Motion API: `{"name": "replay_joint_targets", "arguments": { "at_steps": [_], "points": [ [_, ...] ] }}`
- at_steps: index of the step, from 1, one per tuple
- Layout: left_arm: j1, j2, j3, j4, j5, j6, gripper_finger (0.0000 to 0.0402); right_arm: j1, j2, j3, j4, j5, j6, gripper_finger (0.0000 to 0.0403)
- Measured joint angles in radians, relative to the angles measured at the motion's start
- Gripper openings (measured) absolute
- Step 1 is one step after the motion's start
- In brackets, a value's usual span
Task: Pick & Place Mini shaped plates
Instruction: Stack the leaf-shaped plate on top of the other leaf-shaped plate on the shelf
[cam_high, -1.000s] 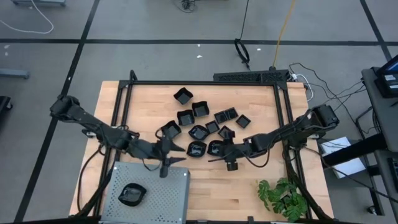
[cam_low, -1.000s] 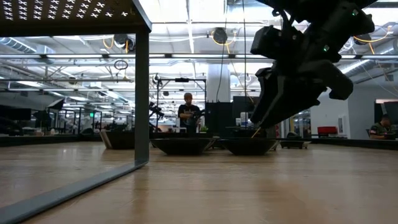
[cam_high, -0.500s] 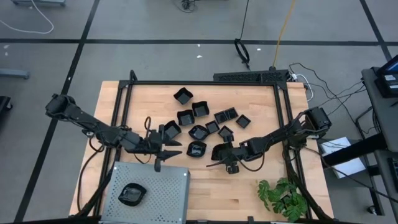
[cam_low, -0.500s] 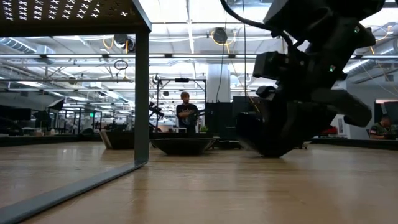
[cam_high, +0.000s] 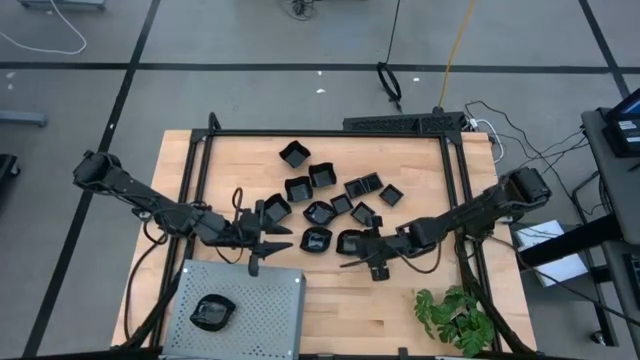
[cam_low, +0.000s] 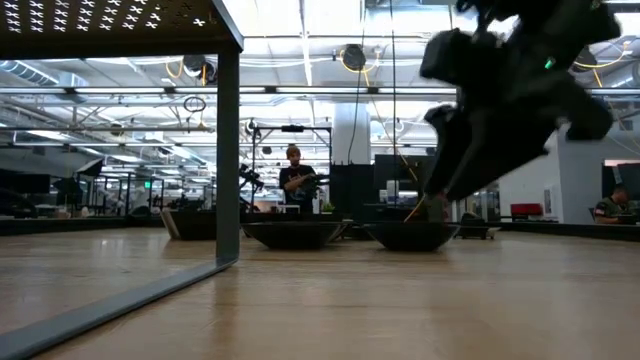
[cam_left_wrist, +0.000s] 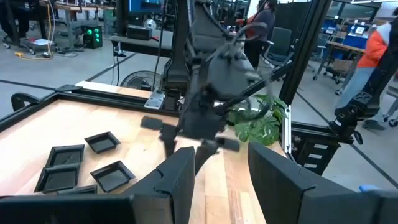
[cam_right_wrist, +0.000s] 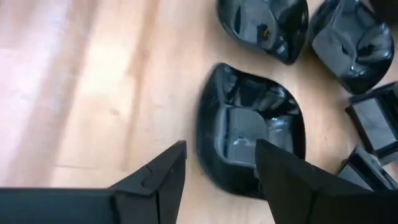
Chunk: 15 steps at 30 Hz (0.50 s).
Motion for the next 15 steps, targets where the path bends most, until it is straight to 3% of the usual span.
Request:
{"name": "replay_joint_targets", "arguments": {
  "at_steps": [3,9,15],
  "points": [
    [0.0,0.0,0.0,0.0,0.0,0.0,0.0154,0.014,-0.033,0.0,-0.069,0.019,0.071,0.0183],
    [0.0,0.0,0.0,-0.001,0.0,0.0,0.0154,-0.013,-0.042,-0.016,-0.087,0.03,0.533,0.0183],
    [0.0,0.0,0.0,0.0,-0.001,-0.006,0.0154,-0.018,-0.042,-0.116,0.031,0.156,0.598,0.0183]
  ]
}}
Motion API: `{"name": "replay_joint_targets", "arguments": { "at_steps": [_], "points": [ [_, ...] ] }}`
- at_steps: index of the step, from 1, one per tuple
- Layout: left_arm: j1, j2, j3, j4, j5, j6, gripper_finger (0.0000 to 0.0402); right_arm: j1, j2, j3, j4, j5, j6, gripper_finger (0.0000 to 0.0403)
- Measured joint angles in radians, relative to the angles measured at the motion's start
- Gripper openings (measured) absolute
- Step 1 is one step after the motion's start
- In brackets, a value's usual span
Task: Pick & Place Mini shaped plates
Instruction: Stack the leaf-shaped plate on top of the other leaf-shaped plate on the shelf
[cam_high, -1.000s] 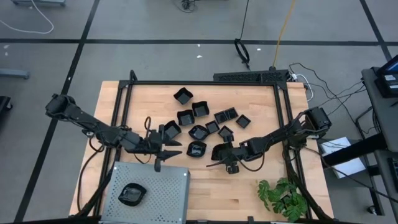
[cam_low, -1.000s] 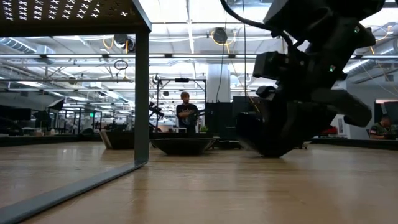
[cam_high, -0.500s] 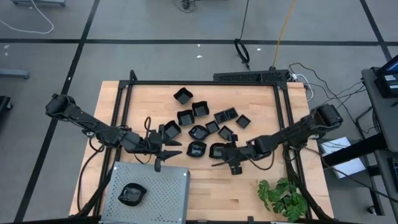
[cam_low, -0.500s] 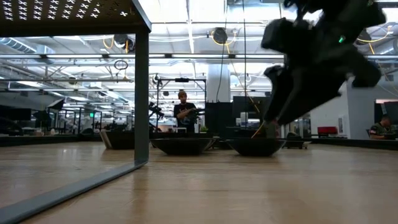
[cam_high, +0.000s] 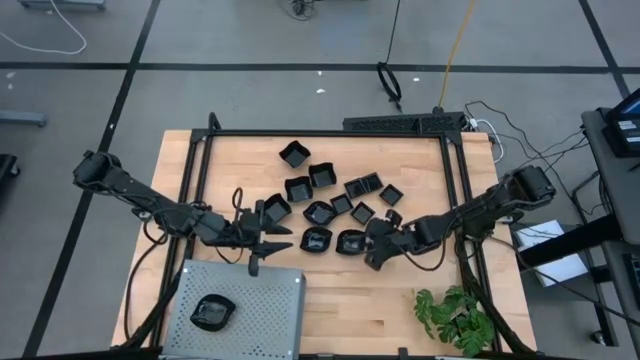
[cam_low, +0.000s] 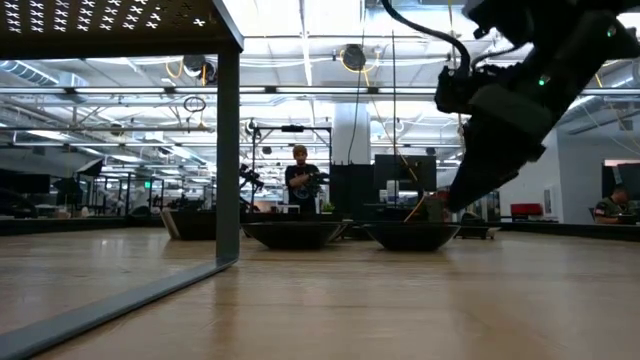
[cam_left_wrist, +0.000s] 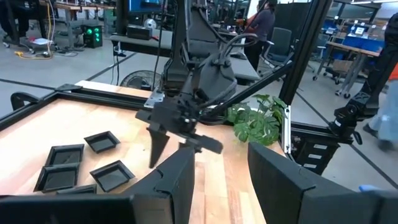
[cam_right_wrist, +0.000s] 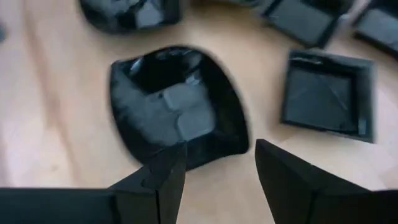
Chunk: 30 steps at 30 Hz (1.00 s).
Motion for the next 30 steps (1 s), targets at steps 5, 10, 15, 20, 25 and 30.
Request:
{"name": "replay_joint_targets", "arguments": {
  "at_steps": [5,10,15,20,25,30],
  "points": [
    [0.0,0.0,0.0,0.0,0.0,0.003,0.0154,-0.02,0.0,-0.033,0.07,-0.033,0.076,0.0183],
    [0.007,0.0,0.0,0.0,0.0,0.008,0.0154,-0.009,0.001,-0.064,0.177,-0.138,0.129,0.0183],
    [0.017,0.0,0.0,0.0,0.0,0.006,0.0154,0.021,0.001,-0.111,0.333,-0.154,0.093,0.0183],
    [0.017,0.0,0.0,0.0,-0.001,-0.008,0.0154,0.019,0.001,-0.114,0.265,-0.144,0.132,0.0183],
    [0.017,0.0,0.0,0.0,-0.001,-0.001,0.0154,0.007,0.001,-0.114,0.224,-0.036,0.111,0.0183],
    [0.017,0.0,0.0,0.0,-0.001,0.001,0.0154,-0.033,0.001,-0.114,0.211,-0.014,0.052,0.0183]
  ]
}}
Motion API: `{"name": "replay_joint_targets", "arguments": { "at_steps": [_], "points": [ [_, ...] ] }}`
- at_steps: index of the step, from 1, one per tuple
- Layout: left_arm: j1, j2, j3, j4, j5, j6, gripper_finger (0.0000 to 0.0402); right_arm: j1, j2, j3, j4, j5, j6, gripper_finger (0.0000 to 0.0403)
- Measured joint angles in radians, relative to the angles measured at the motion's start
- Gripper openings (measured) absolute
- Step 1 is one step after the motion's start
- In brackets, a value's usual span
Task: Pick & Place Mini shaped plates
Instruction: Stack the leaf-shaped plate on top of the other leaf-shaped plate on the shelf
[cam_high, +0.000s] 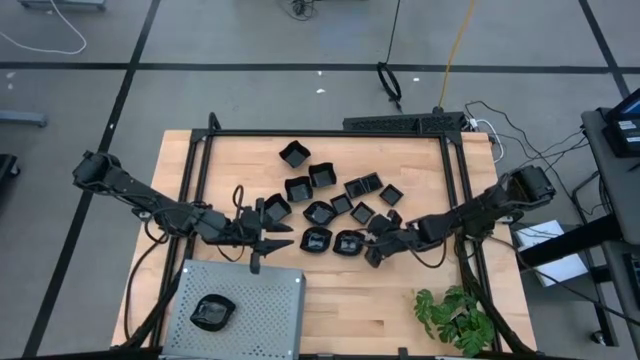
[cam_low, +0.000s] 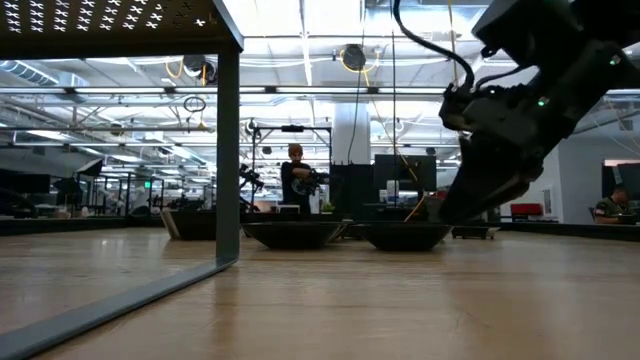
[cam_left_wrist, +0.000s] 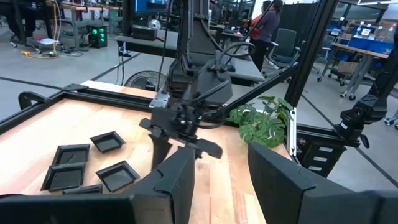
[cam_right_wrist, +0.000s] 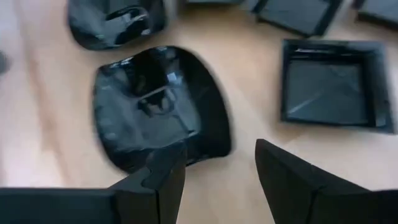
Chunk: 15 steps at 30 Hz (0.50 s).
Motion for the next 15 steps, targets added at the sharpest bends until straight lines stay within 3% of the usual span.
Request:
{"name": "replay_joint_targets", "arguments": {
  "at_steps": [6,11,15],
  "points": [
    [0.0,0.0,0.0,0.0,0.0,0.0,0.0154,-0.051,0.0,0.0,-0.049,0.081,-0.074,0.0183],
    [0.0,0.0,0.0,-0.001,0.0,0.003,0.0154,-0.054,0.0,0.0,-0.002,-0.017,-0.09,0.0183],
    [0.0,0.0,0.0,-0.001,0.0,0.007,0.0154,-0.009,-0.004,0.0,0.168,-0.068,-0.284,0.0183]
  ]
}}
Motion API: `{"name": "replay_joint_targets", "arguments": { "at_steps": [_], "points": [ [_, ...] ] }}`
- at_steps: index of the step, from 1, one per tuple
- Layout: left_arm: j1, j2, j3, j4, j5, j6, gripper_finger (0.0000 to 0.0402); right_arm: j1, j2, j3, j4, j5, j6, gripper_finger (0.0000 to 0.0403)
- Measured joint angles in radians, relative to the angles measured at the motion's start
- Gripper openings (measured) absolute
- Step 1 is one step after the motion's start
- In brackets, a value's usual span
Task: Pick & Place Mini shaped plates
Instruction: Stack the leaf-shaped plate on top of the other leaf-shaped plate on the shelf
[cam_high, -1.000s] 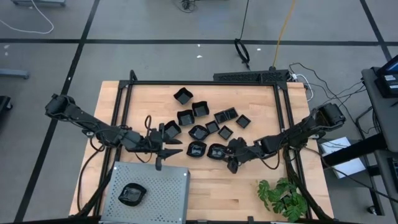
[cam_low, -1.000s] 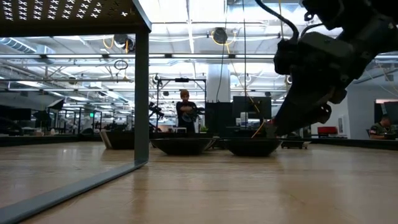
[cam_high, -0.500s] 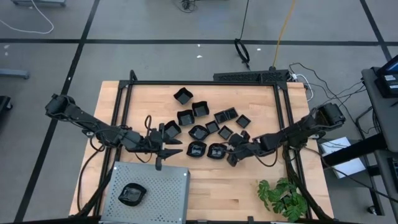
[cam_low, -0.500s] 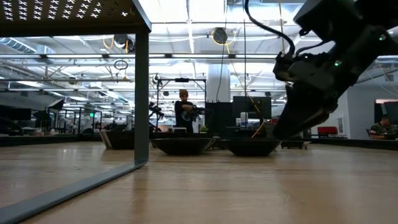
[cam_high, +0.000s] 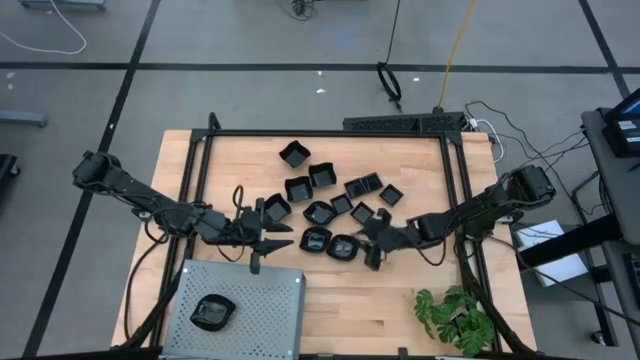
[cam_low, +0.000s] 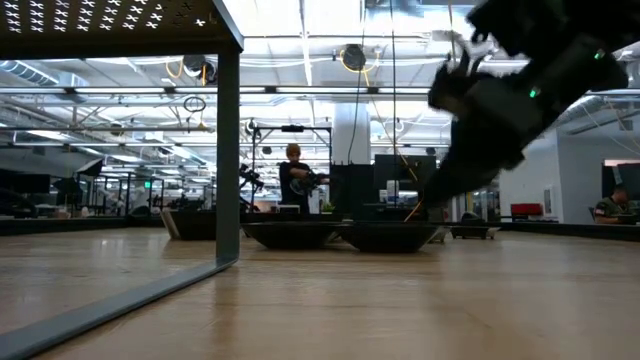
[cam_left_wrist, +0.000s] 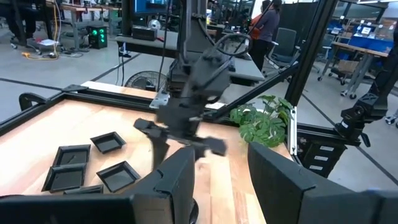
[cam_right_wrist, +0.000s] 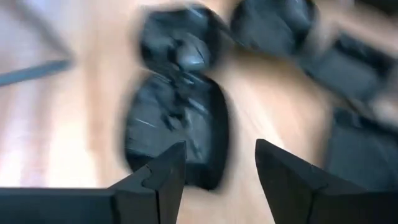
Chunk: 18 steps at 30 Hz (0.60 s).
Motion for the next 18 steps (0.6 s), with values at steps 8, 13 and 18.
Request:
{"name": "replay_joint_targets", "arguments": {
  "at_steps": [8,13,18],
  "points": [
    [0.0,0.0,0.0,0.0,0.0,0.0,0.0154,0.073,0.0,0.001,0.22,0.007,-0.304,0.0152],
    [0.0,0.0,0.0,0.0,0.0,0.01,0.0154,0.077,0.0,0.098,0.118,-0.024,-0.368,0.0064],
    [0.0,0.0,0.0,0.0,0.0,0.01,0.0154,0.078,0.034,0.273,-0.152,-0.11,-0.454,0.0008]
  ]
}}
